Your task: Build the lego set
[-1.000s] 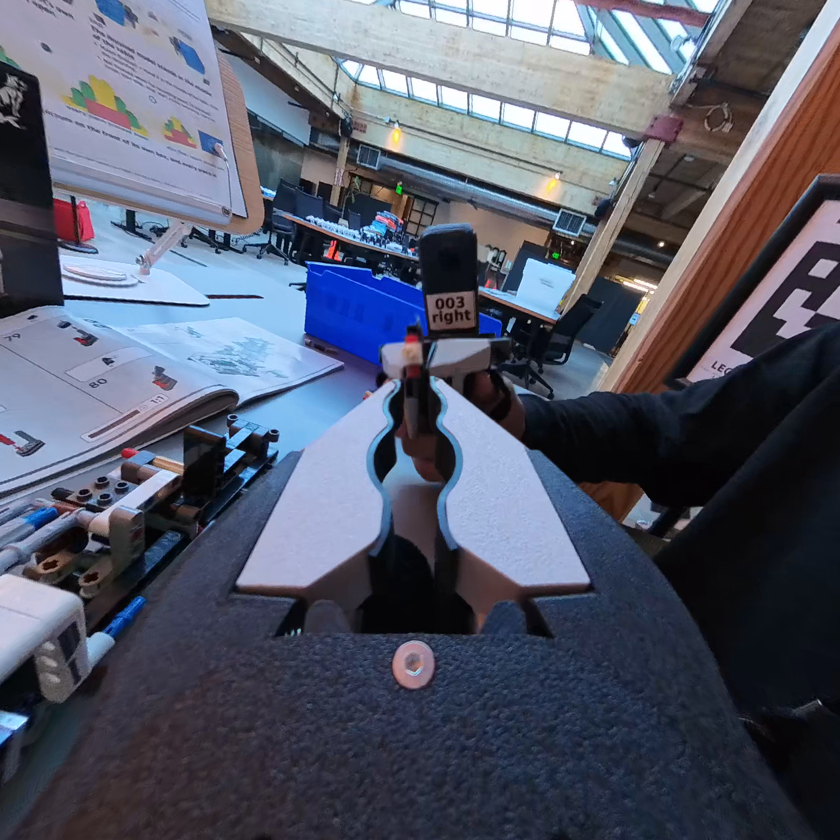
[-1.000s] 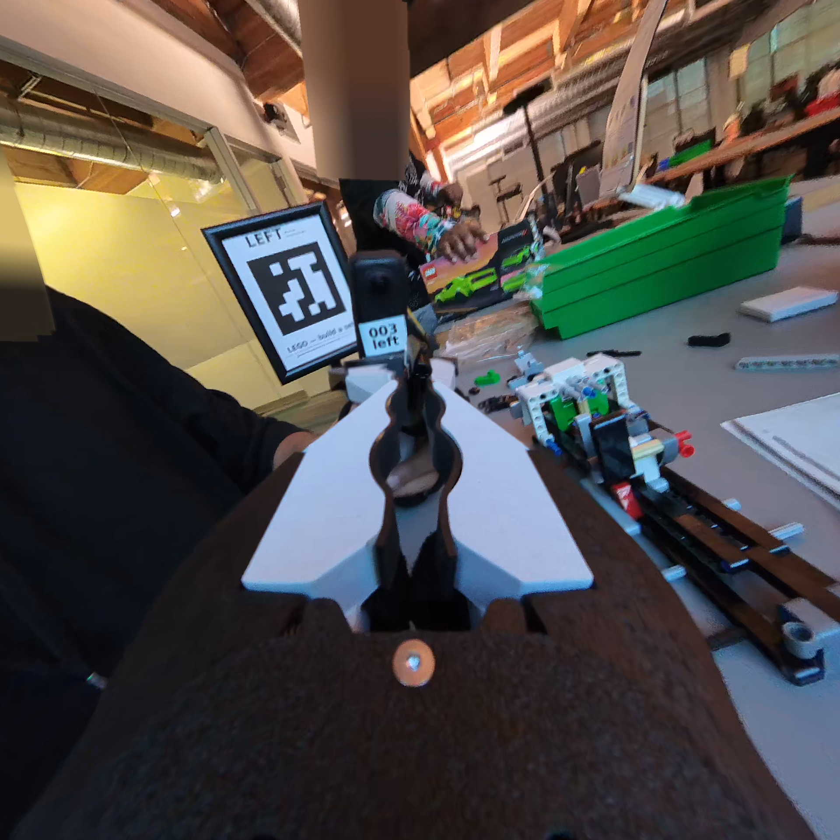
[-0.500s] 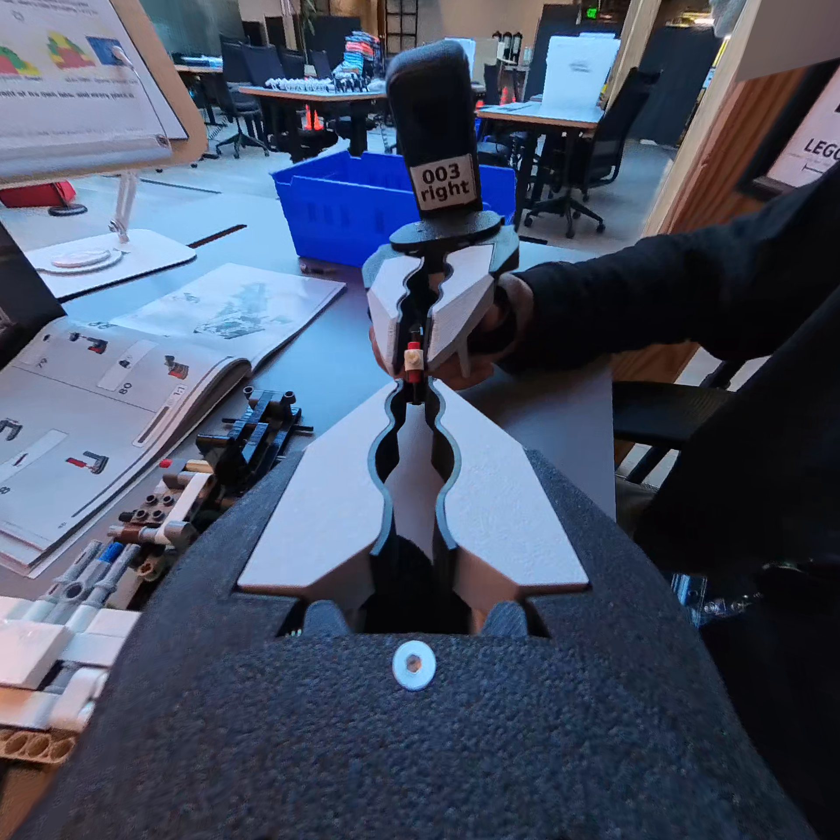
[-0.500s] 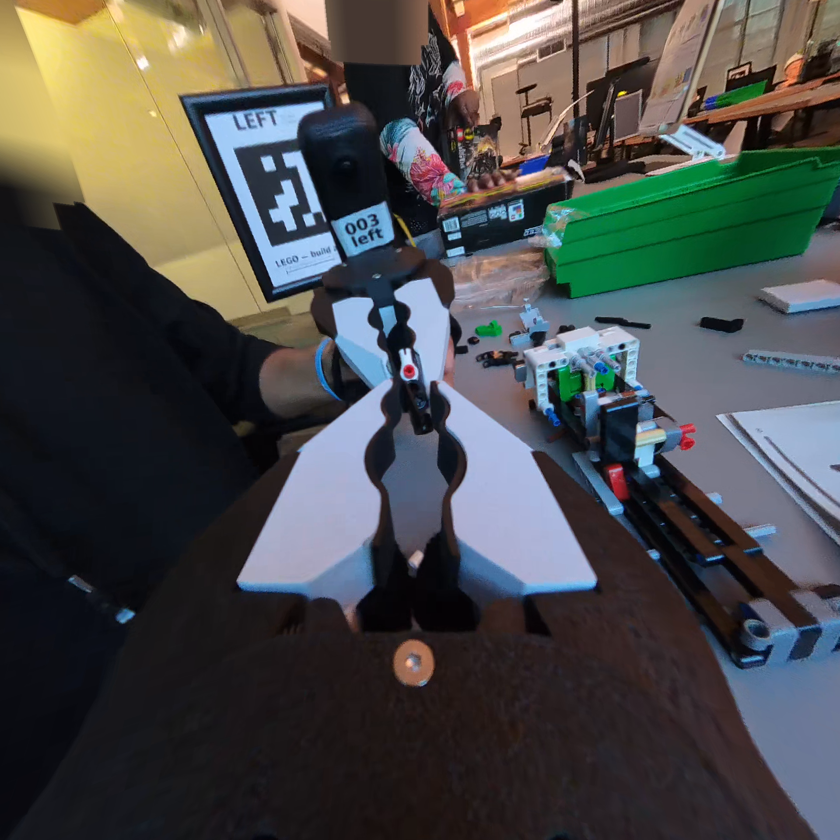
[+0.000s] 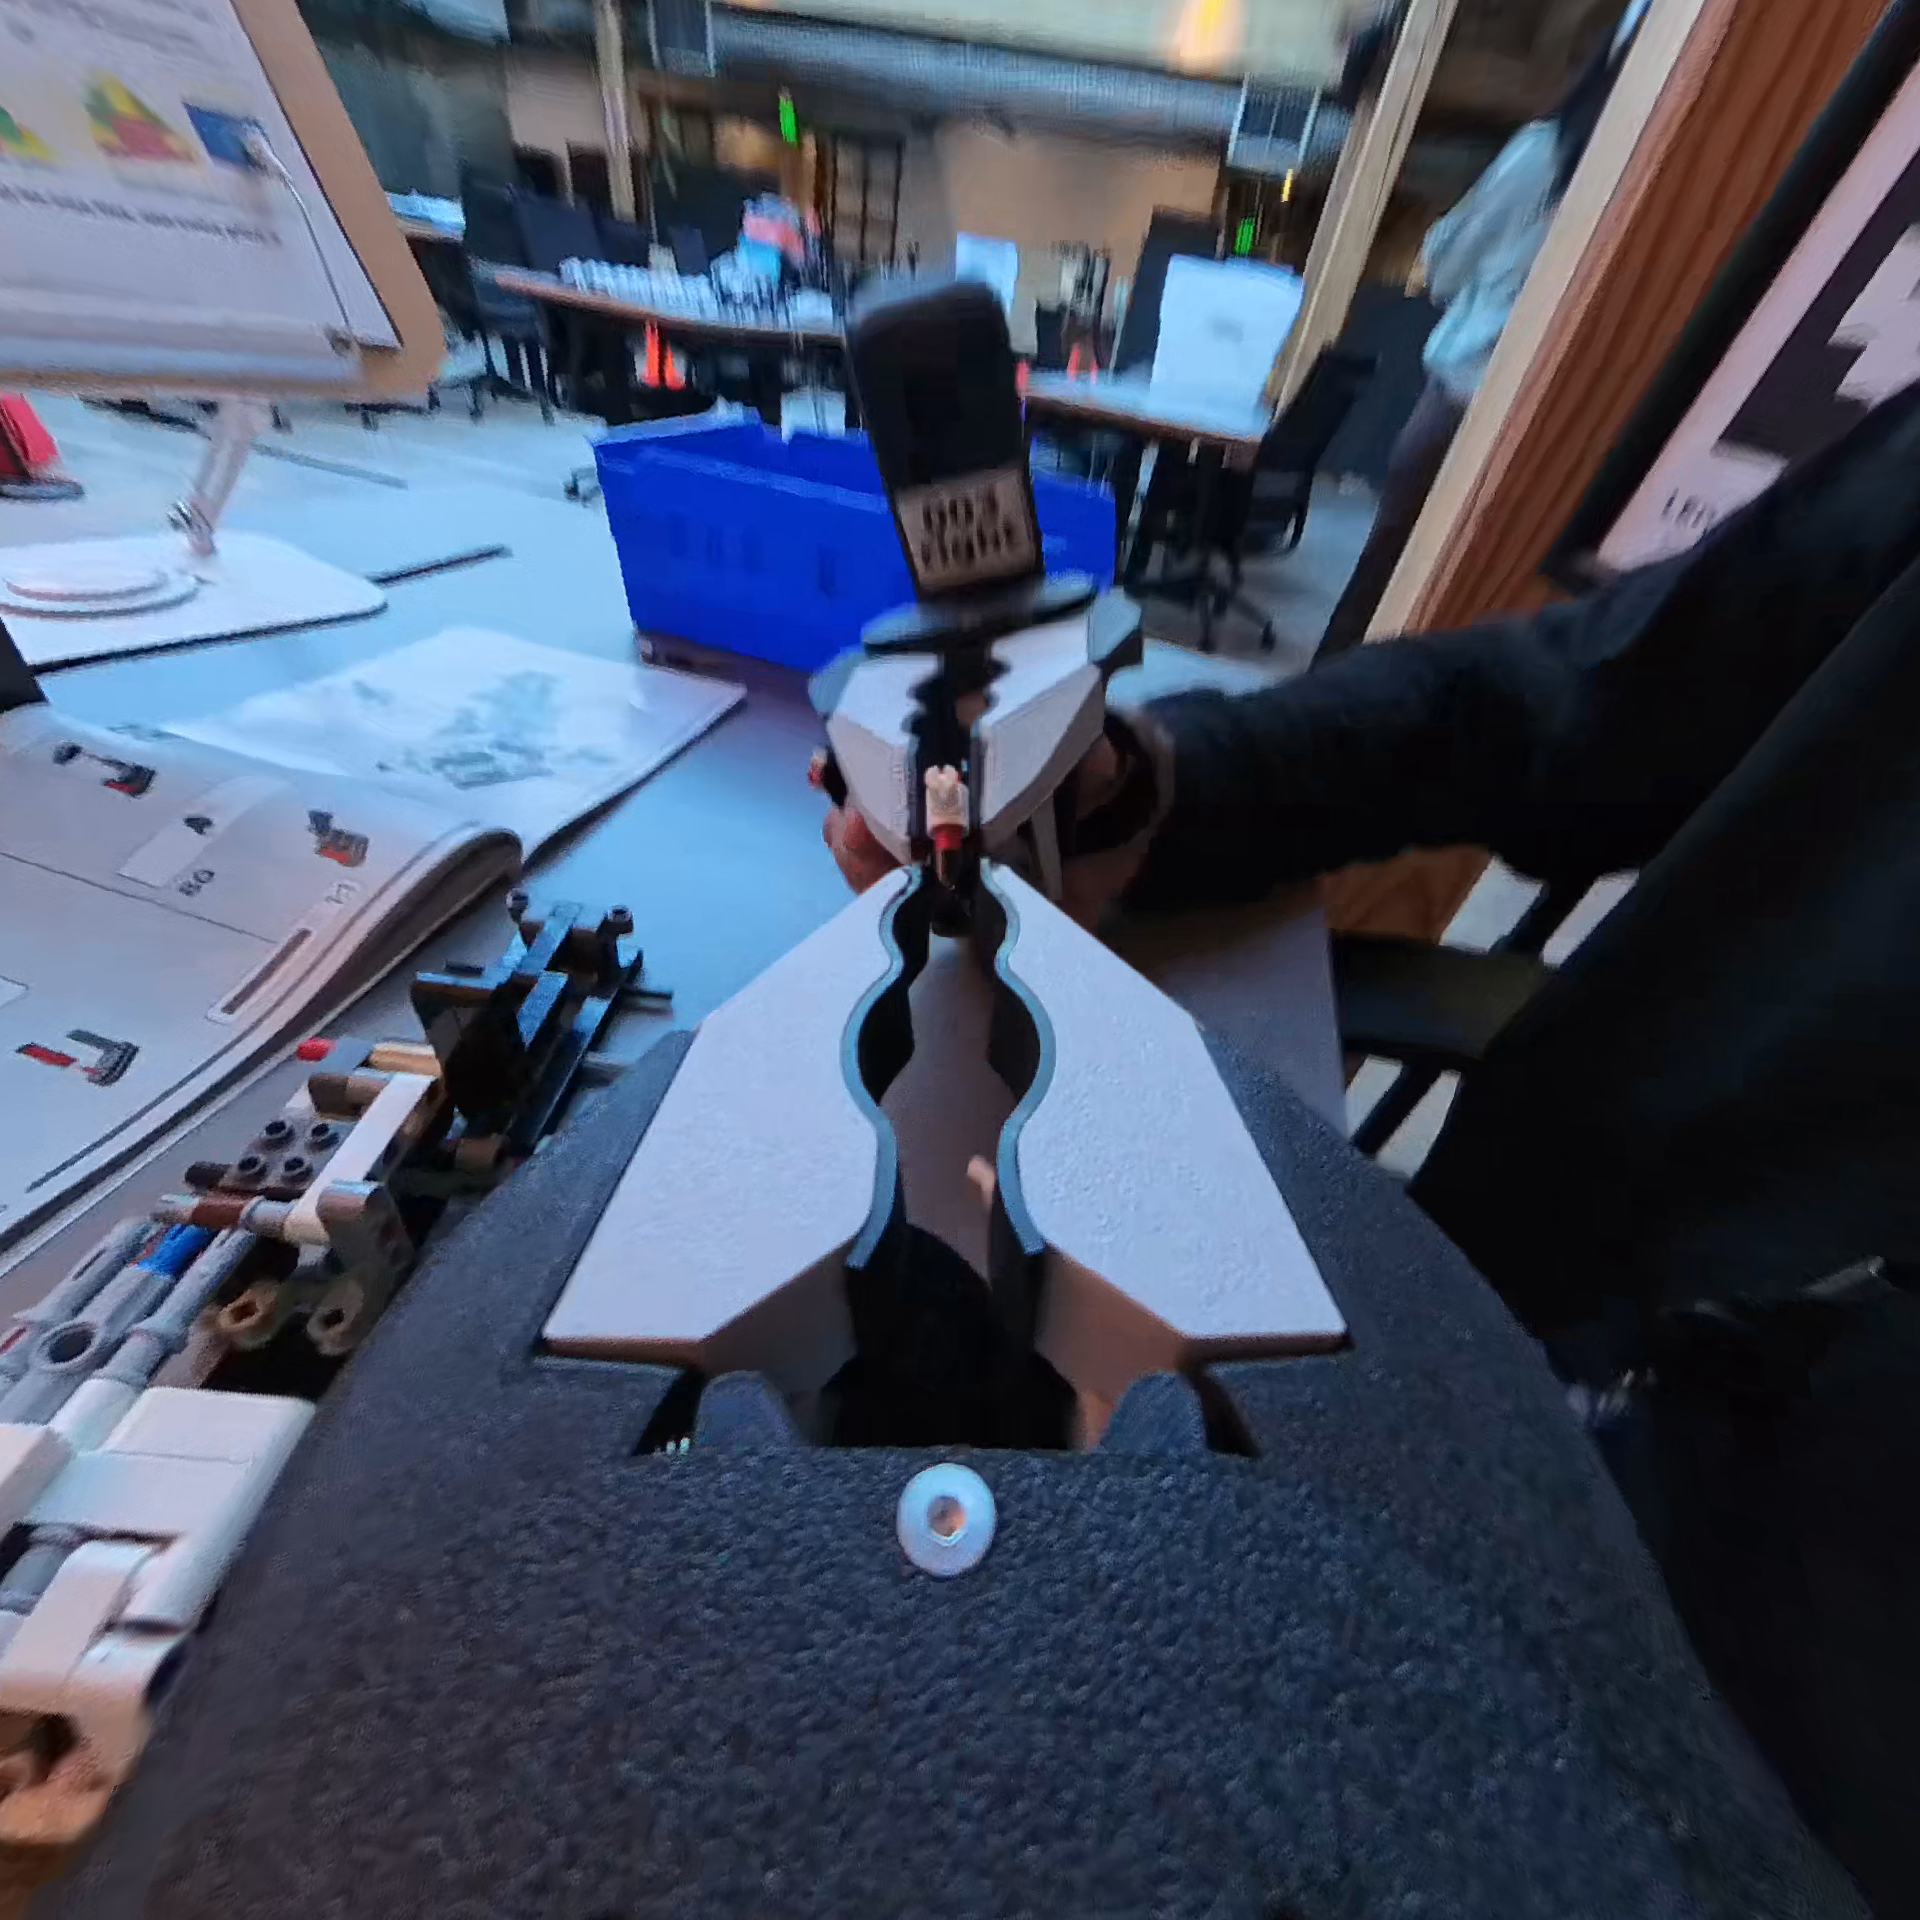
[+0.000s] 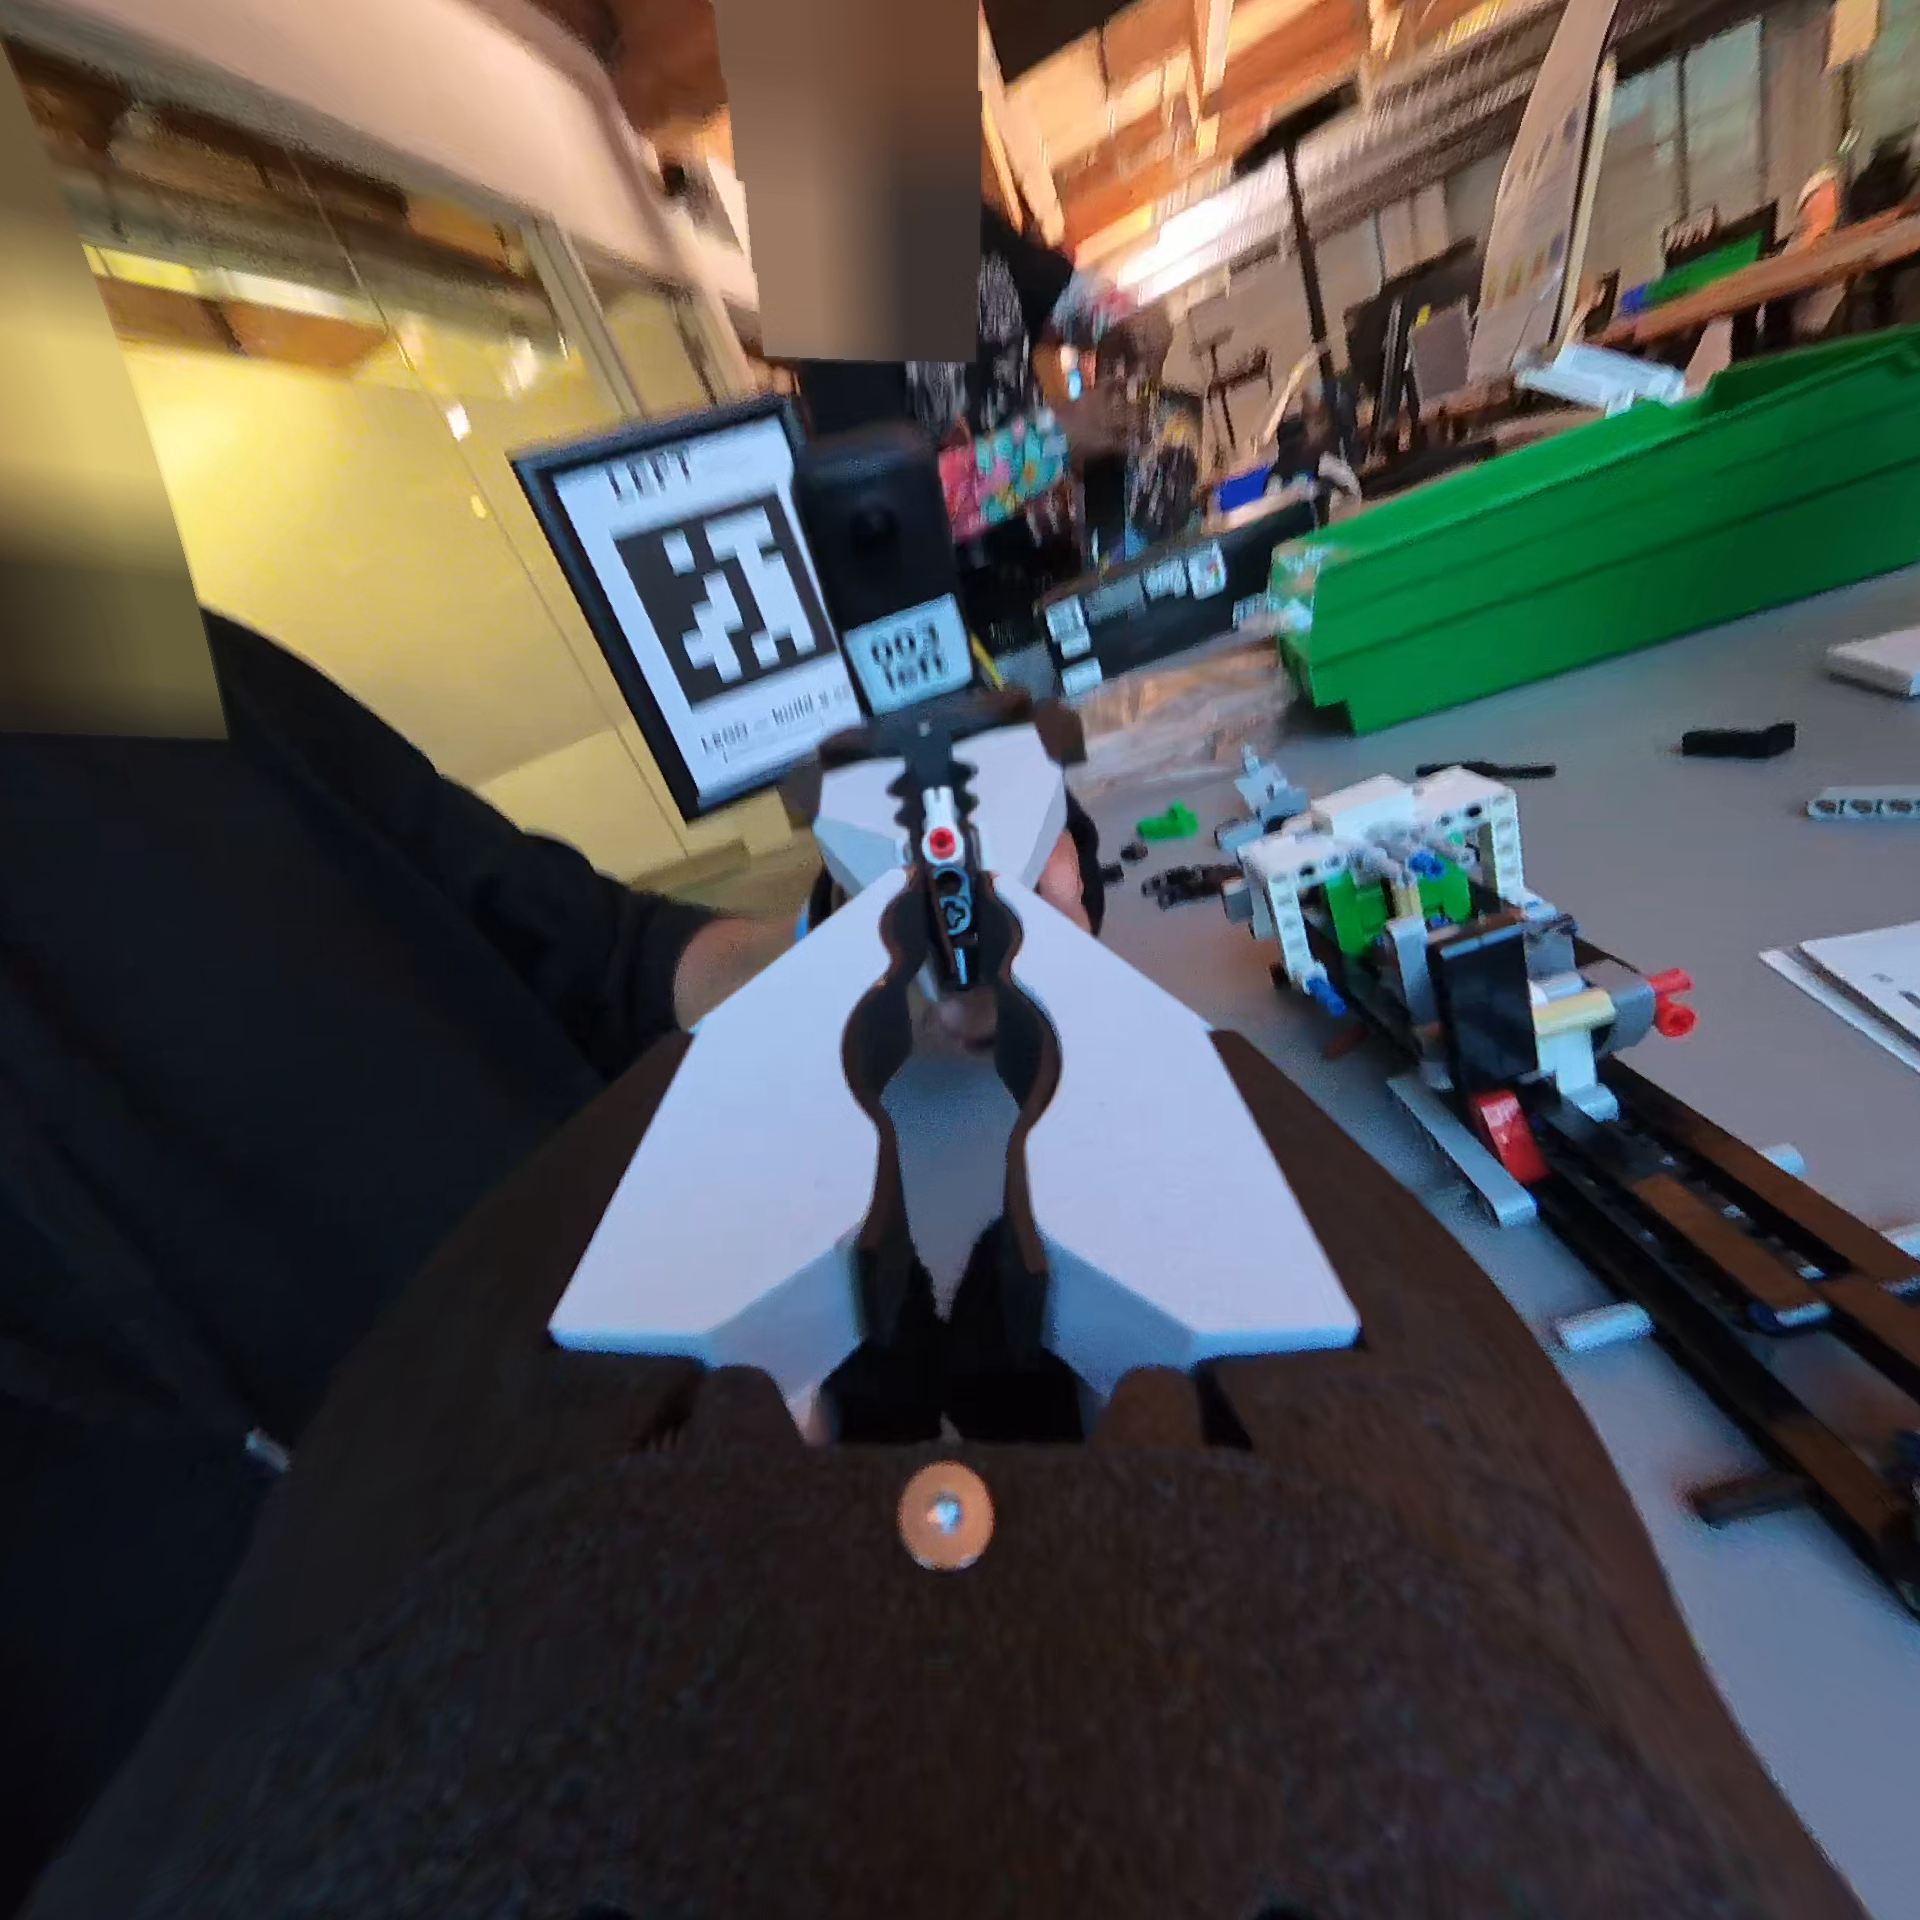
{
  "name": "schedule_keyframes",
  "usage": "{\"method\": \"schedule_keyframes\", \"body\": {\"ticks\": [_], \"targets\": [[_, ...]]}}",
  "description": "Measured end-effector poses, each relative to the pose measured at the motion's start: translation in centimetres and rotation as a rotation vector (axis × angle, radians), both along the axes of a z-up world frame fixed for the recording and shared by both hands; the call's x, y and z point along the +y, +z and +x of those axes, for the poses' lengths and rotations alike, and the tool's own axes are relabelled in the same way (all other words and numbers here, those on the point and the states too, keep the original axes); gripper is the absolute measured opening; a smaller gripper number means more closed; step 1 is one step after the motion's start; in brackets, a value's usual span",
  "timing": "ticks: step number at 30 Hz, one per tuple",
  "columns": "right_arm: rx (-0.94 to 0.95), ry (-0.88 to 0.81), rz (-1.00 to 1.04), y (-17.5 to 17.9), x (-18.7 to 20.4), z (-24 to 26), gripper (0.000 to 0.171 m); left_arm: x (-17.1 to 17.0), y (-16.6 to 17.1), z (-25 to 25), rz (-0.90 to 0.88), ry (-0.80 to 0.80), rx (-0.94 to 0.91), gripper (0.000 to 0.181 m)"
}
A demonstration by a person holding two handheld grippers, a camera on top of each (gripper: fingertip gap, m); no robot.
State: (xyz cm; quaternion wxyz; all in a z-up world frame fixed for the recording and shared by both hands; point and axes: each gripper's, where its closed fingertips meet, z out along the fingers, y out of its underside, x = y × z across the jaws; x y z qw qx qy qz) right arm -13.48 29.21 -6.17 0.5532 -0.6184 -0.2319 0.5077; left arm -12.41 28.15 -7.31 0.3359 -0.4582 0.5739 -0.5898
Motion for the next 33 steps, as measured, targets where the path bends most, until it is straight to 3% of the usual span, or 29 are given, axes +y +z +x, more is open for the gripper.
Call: {"method": "schedule_keyframes", "body": {"ticks": [3,6,11,24,33], "targets": [[-0.220,0.051,0.000,-2.4,-0.6,-0.2,0.015,-0.3,-2.4,-0.1,0.134,-0.028,0.123,0.006],[-0.321,0.056,0.031,-3.5,-1.1,-0.5,0.014,-0.8,-4.3,-0.3,0.218,-0.056,0.206,0.007],[-0.491,0.047,0.076,-5.4,-1.4,-0.1,0.007,-1.3,-5.3,-0.1,0.219,-0.077,0.211,0.007],[-0.587,0.075,0.077,-6.9,-1.8,0.2,0.006,-1.4,-6.6,0.0,0.341,-0.065,0.249,0.007],[-0.518,0.085,0.041,-6.3,-1.8,0.3,0.009,-1.6,-6.6,0.0,0.339,-0.081,0.242,0.007]]}}
